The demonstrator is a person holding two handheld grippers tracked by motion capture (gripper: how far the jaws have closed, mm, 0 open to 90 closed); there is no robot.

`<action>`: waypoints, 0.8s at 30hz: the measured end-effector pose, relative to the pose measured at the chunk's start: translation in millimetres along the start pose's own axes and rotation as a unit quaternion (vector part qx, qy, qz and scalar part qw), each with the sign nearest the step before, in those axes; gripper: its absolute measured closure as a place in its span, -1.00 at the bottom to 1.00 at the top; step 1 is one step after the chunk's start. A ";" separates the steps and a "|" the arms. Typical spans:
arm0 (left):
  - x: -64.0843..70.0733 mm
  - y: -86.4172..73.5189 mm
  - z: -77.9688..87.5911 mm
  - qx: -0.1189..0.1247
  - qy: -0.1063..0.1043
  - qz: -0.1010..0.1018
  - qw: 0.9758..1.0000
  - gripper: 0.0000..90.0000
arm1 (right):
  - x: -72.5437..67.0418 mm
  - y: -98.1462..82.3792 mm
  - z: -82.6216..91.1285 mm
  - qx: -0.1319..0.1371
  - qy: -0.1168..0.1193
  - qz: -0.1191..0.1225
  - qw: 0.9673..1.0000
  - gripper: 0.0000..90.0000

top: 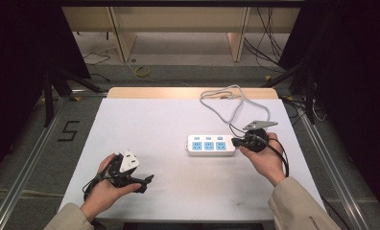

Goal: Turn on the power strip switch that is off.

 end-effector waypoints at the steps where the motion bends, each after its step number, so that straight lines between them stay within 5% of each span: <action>1: 0.0 0.0 0.0 0.000 0.000 0.000 1.000 -0.79 | 0.1 0.2 -0.9 -0.001 0.000 0.000 1.000 1.00; 24: 0.6 0.2 0.0 0.000 -0.002 -0.001 1.000 -0.79 | 2.0 1.9 -20.4 -0.024 -0.002 -0.001 1.000 1.00</action>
Point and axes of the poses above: each handheld gripper's, and its own axes: z roughly backward along the jaws, y roughly out of its top, x roughly to its right, the point moved 10 cm from there along -z, roughly forward along the jaws, and after that the axes turned 12 degrees about x, right-handed, at the moved point
